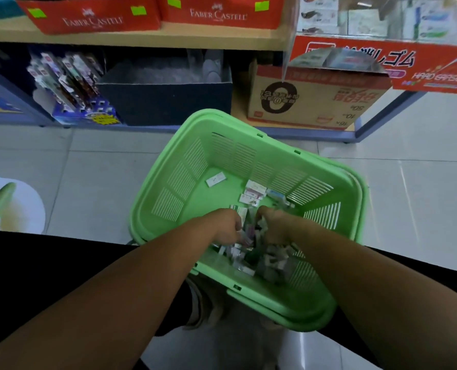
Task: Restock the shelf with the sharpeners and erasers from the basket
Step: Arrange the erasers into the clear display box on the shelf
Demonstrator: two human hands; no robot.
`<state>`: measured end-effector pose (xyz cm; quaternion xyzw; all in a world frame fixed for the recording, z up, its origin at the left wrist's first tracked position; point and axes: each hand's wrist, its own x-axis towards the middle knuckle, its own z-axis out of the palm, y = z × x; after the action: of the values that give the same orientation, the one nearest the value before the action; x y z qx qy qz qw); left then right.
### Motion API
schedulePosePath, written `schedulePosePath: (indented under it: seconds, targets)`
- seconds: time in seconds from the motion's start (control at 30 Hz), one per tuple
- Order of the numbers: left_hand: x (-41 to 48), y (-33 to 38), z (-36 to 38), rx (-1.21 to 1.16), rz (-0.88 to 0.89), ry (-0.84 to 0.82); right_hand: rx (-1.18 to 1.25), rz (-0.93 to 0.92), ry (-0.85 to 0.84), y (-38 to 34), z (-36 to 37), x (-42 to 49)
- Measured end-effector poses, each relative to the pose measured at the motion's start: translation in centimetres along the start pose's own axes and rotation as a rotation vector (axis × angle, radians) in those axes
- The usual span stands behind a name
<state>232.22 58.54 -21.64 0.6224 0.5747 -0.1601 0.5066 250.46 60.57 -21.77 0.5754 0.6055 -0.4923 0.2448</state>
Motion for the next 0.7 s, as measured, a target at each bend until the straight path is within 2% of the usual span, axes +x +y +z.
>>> schedulePosePath:
  seconds: [0.1, 0.2, 0.33, 0.43, 0.53, 0.7]
  targets:
    - [1.5, 1.3, 0.1, 0.006, 0.035, 0.027, 0.137, -0.036, 0.018, -0.7, -2.1, -1.1]
    - [3.6, 1.5, -0.3, 0.22, 0.064, 0.155, 0.309, -0.043, 0.049, -0.1, -4.0, -2.3]
    - [5.6, 1.2, 0.4, 0.309, 0.068, 0.124, 0.662, 0.005, 0.079, 2.0, -4.8, -4.0]
    - [6.7, 1.1, 1.2, 0.276, 0.078, 0.182, 0.886, 0.02, 0.111, 2.1, -4.6, -4.3]
    - [7.3, 1.0, 1.7, 0.255, 0.088, 0.159, 1.094, 0.025, 0.112, 1.7, -4.5, -3.8]
    - [7.0, 1.7, 1.7, 0.237, 0.059, 0.187, 1.355, -0.028, -0.025, 1.3, -5.2, -3.6]
